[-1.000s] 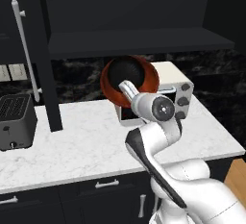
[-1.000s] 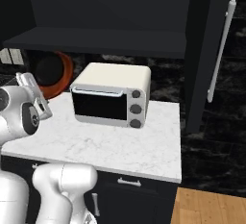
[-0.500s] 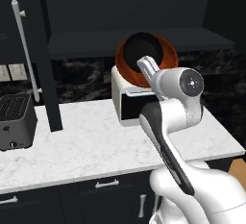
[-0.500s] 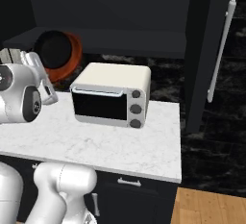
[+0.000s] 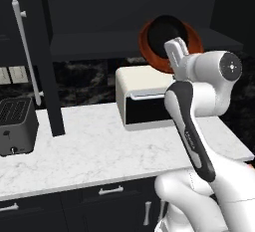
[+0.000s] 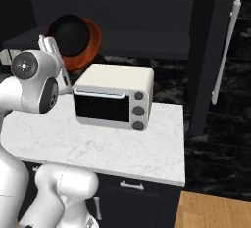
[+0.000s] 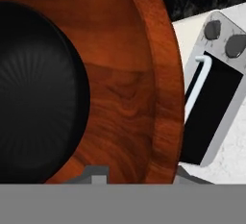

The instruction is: Pick up the bowls on the counter and stack them on top of one another in the open cabinet. Place the smaller bowl on top of the larger bowl.

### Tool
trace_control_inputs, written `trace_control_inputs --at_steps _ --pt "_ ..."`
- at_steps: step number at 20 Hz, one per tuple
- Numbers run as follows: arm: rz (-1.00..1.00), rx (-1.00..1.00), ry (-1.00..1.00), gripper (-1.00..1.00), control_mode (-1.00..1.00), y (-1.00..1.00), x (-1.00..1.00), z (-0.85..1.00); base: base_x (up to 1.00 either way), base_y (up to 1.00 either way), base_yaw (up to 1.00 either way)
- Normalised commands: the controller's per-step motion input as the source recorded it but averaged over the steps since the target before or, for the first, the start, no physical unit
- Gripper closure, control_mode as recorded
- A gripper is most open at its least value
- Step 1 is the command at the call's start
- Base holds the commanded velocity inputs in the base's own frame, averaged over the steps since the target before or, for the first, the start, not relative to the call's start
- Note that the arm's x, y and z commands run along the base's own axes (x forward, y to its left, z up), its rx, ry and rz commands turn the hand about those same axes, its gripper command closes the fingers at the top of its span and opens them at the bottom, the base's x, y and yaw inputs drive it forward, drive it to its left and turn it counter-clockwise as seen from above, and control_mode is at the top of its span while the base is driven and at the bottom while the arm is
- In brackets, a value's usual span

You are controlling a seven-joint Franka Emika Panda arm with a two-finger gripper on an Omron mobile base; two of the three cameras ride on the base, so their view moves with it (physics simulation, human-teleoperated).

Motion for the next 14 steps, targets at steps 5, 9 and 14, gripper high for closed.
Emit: trace_control_inputs --at_steps 5,9,14 --pt "0.00 0.00 0.00 1.00 -1.00 -0.05 0.36 0.48 0.00 0.00 0.00" --pt "0.00 0.00 0.00 1.00 -1.00 -0.15 0.41 0.36 0.00 0.00 0.00" --pt "0.00 0.00 0.00 1.00 -1.00 -0.26 0.41 0.10 0.00 0.00 0.00"
